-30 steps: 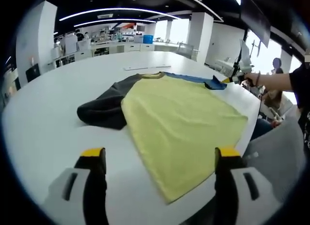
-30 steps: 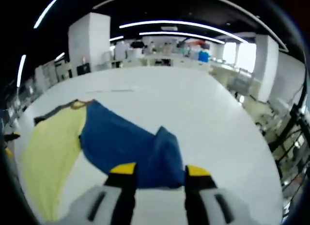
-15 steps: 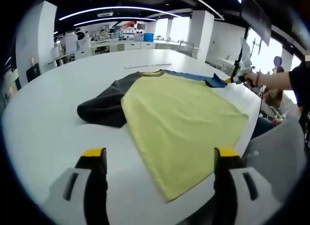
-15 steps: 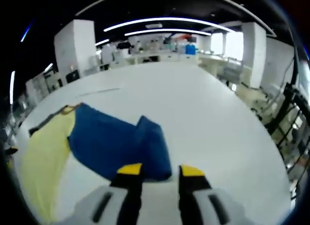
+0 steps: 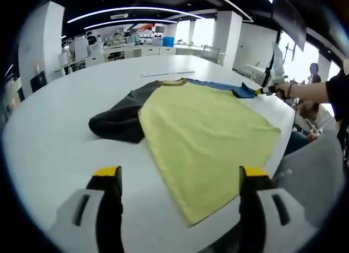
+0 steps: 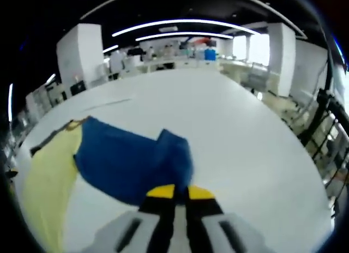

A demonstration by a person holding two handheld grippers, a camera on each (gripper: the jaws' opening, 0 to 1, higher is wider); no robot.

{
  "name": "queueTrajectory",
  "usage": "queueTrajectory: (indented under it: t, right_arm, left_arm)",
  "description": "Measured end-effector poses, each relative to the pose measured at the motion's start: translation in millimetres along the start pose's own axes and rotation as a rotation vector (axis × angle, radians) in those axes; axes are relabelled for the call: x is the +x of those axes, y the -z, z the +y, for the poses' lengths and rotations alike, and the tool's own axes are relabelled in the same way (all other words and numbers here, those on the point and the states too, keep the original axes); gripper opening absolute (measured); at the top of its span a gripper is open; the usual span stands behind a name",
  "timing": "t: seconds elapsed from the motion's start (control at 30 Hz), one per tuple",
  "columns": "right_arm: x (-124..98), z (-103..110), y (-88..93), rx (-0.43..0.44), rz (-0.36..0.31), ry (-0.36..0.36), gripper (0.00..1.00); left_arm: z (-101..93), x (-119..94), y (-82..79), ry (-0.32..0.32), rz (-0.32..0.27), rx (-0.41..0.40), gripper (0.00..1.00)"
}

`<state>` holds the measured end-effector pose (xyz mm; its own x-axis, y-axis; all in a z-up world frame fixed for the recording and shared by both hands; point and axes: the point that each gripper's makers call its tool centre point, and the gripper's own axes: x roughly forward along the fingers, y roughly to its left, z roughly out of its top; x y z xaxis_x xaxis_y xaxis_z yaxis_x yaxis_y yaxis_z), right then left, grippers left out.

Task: Fold the garment on the visible template until the final outline fits inside the template.

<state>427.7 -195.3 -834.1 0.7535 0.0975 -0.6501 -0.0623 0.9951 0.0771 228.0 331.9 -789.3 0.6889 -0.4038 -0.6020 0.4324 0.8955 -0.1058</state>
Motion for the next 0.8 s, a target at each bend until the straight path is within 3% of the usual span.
queueTrajectory:
  t: [0.3,0.8]
  right_arm:
    - [-14,1,13.0,0.093,0.015,0.008,0.01]
    - [-19,0,16.0,0.138,0.017,0.044,0.0]
  left_arm:
    - [-1.4,1,-0.8,0.002,-0.005,0.004,0.86]
    - [4.2,0,-1.7,-0.001,-0.023,0.001,0.89]
